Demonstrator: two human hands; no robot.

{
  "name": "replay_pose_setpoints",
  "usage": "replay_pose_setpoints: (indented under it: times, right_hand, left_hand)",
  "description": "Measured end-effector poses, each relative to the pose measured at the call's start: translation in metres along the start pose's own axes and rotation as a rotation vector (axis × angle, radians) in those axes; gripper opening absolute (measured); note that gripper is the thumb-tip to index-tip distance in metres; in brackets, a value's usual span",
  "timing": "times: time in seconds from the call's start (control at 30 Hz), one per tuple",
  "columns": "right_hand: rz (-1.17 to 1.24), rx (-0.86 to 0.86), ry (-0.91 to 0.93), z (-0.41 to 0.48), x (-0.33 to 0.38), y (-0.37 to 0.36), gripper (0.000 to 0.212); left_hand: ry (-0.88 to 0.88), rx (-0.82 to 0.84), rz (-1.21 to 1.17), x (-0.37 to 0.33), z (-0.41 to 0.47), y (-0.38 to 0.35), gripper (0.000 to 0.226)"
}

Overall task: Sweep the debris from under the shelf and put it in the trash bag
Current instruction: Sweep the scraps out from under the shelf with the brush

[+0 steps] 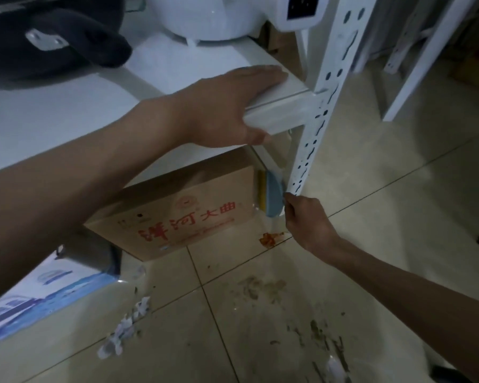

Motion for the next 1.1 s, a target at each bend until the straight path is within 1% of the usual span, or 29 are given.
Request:
replay_pose_setpoints:
  times: [0.13, 0.27, 0.4, 0.53, 0.6, 0.73, 0.87, 0.93, 1.1]
  right_hand:
    - [-0.016, -0.028, 0.047, 0.011, 0.000, -0.010, 0.034]
    - [0.061, -0.080, 0.112, 0.019, 0.009, -0.024, 0.026]
    - [0.132, -0.096, 0.165, 0.029, 0.018, -0.037, 0.027]
    - [0.118, -0.121, 0.063, 0.054, 0.011, -0.049, 0.016]
    - [0.150, -0.122, 0.036, 0.063, 0.012, -0.053, 0.014]
    - [0.237, -0.077, 0.028, 0.069, 0.011, -0.061, 0.019]
    - [0.275, -0.016, 0.019, 0.062, 0.002, -0.069, 0.017]
    - [0.249, -0.020, 0.006, 0.057, -0.002, -0.071, 0.018]
    - [0.127, -0.032, -0.043, 0.029, -0.007, -0.070, 0.031]
  left_hand:
    - [0.029, -0.033, 0.010, 0.002, 0.000, 0.000, 0.086]
    - [0.038, -0.029, -0.050, 0.004, 0.002, 0.000, 0.085]
    - [0.050, -0.037, -0.091, 0.006, 0.002, 0.001, 0.084]
    - [0.062, -0.033, -0.105, 0.006, 0.001, 0.000, 0.085]
    - [0.068, -0.037, -0.111, 0.006, 0.001, 0.000, 0.085]
    - [0.087, -0.039, -0.105, 0.007, 0.001, -0.001, 0.085]
    - [0.100, -0.038, -0.107, 0.007, 0.001, -0.001, 0.085]
    - [0.103, -0.041, -0.104, 0.007, 0.001, 0.000, 0.085]
    - [0.105, -0.053, -0.109, 0.005, -0.001, 0.002, 0.084]
Point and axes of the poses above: each hand's wrist, its own z-axis towards the middle knuckle, its own y-axis out of the back of the hand, x = y × z, the point moved 6 cm from there along z, towards the middle knuckle, and after that the axes turned 15 degrees about z, right-handed, at the moved point
